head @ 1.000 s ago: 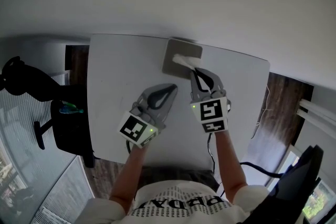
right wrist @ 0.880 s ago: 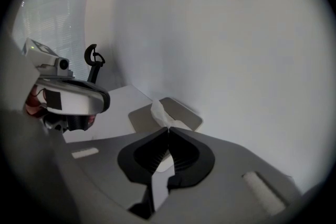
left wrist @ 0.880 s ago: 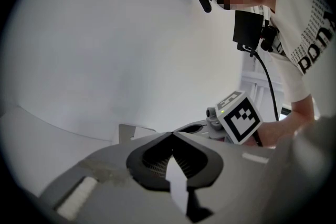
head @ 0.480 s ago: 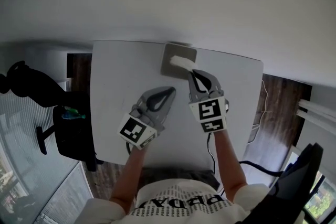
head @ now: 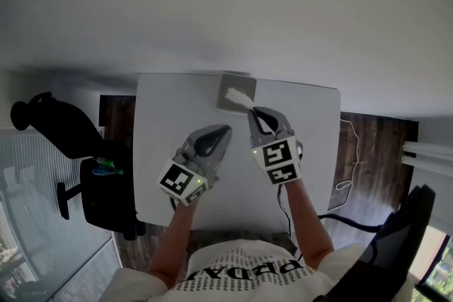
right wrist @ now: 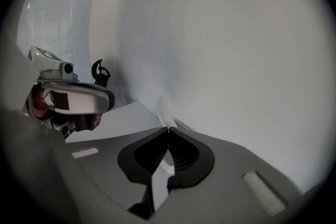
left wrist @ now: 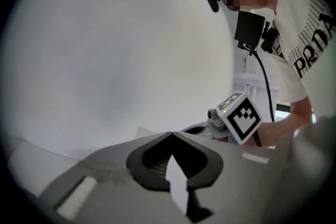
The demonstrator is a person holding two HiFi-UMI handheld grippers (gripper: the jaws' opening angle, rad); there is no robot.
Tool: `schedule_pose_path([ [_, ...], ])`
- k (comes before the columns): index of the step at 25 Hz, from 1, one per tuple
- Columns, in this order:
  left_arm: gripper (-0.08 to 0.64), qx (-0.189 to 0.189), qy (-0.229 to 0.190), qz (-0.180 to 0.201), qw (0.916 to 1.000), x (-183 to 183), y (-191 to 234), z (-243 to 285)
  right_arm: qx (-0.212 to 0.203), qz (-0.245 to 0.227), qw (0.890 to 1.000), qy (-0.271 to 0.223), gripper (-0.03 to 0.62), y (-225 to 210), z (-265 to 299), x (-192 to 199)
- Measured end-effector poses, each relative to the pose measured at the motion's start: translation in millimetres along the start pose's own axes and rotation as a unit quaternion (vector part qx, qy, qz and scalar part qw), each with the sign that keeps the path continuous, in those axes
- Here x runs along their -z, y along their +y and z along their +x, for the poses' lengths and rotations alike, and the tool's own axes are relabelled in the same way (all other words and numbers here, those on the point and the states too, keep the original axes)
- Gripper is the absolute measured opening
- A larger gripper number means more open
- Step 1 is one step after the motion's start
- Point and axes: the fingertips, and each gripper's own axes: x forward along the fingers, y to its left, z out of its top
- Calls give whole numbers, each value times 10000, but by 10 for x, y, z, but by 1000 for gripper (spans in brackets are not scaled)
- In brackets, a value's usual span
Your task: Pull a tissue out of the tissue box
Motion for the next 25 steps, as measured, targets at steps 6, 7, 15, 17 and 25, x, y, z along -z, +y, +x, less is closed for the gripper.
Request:
schedule_pose_path([
  [6,-6,27,-153,154,9998,-263,-265,-174,-45,-66,9999,-131,11,189,-384,-181],
  [7,-6,47,-168,198,9997,-300,-312,-205,-38,-85,9998,-173,11,216,-445,-219],
  [15,-6,158,-248,347,9990,-556,-643,-358,-62,-157,9990,-408,11,349,-876,-492],
  [17,-6,197,-242,399,9987,-592,-735,-396,-60,-178,9986,-502,11,374,-984,-566],
  [25,-6,312,-370,492,9976,-847,-1094,-522,-87,-186,9960,-867,11,499,-1440,-790],
])
